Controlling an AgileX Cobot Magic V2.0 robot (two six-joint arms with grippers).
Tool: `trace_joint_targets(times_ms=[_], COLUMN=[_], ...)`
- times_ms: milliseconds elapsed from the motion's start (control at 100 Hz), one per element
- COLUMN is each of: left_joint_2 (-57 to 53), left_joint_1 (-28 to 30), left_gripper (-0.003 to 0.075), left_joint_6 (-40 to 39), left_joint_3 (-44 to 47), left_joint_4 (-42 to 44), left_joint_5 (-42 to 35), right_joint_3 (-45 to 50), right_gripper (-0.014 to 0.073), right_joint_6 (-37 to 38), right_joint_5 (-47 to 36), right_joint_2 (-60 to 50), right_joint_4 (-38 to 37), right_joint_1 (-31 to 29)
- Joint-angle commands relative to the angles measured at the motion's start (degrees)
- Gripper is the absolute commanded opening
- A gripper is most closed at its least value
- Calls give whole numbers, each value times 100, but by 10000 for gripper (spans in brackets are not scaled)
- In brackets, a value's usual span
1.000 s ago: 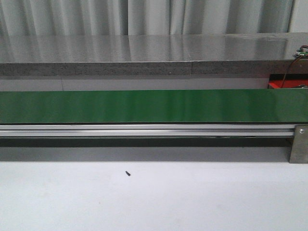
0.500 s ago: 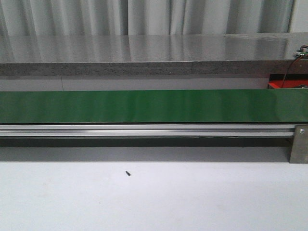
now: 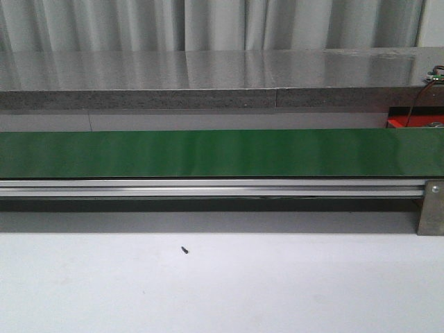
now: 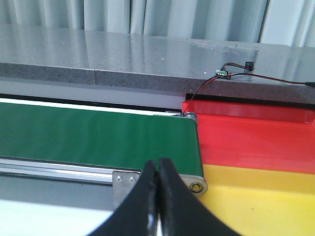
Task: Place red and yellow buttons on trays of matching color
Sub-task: 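Move the left gripper over a yellow push-button on the table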
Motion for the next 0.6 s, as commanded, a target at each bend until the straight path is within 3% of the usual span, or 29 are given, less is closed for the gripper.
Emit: trace_joint_targets(times_ms=[0, 90, 160, 270, 390, 590], left_joint_2=[16, 16, 16, 16, 16, 16], left_joint_1=[-38, -38, -38, -38, 59, 687], left_gripper=[336, 542, 617, 617, 617, 617], left_joint_6=[14, 14, 14, -35, -581, -875], left_joint_3=[-198, -198, -198, -198, -198, -198], left_joint_4=[-126, -126, -137, -103, 433, 1009], left_joint_5=[-281, -260, -279, -149, 23, 187], right_joint_3=[-103, -103, -103, -103, -103, -103], right_gripper=[-68, -68, -68, -68, -68, -68], right_joint_6=[-12, -12, -12, -12, -12, -12], right_joint_5=[-476, -476, -476, -476, -476, -476], right_joint_2=[-99, -99, -99, -99, -99, -99], right_joint_4=[-73, -73, -73, -73, -73, -73], right_joint_1=[-29, -29, -29, -29, -29, -29])
